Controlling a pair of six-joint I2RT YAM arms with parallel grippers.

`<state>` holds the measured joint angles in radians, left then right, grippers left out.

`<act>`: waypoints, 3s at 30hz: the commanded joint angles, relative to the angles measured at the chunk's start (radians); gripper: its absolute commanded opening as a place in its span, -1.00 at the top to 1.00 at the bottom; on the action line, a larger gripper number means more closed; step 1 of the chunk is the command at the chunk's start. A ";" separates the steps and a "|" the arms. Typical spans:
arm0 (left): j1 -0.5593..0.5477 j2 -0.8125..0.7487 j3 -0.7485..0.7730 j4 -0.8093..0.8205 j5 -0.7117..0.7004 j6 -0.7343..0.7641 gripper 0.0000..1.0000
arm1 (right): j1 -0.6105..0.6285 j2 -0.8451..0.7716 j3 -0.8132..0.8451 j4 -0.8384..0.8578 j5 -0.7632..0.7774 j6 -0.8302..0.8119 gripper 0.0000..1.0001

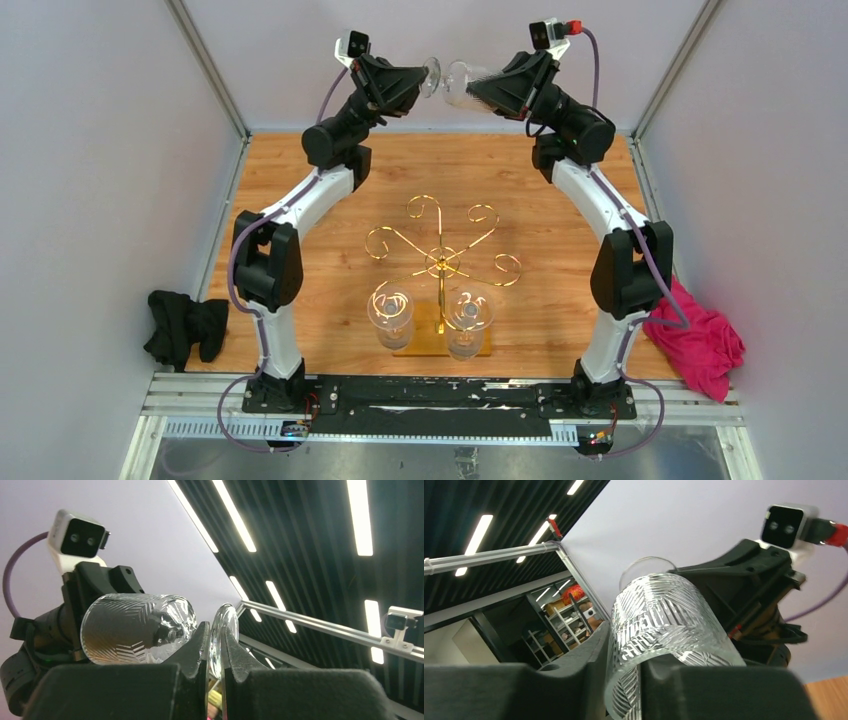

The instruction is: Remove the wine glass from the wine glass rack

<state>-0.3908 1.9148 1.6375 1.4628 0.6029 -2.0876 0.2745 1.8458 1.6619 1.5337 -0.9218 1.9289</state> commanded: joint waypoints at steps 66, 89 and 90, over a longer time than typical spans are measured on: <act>-0.002 -0.775 -0.103 -2.322 -0.796 1.620 -0.23 | -0.302 0.264 0.425 -2.529 0.900 -1.872 1.00; -0.002 -0.768 -0.147 -2.270 -0.767 1.604 -0.25 | -0.302 0.290 0.200 -2.394 0.870 -1.844 1.00; -0.002 -0.769 -0.148 -2.269 -0.766 1.605 -0.25 | -0.302 0.284 0.193 -2.393 0.865 -1.840 0.88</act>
<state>-0.3885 1.1538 1.5021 -0.8330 -0.1661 -0.4824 -0.0177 2.1487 1.9007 -0.8585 -0.0441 0.0673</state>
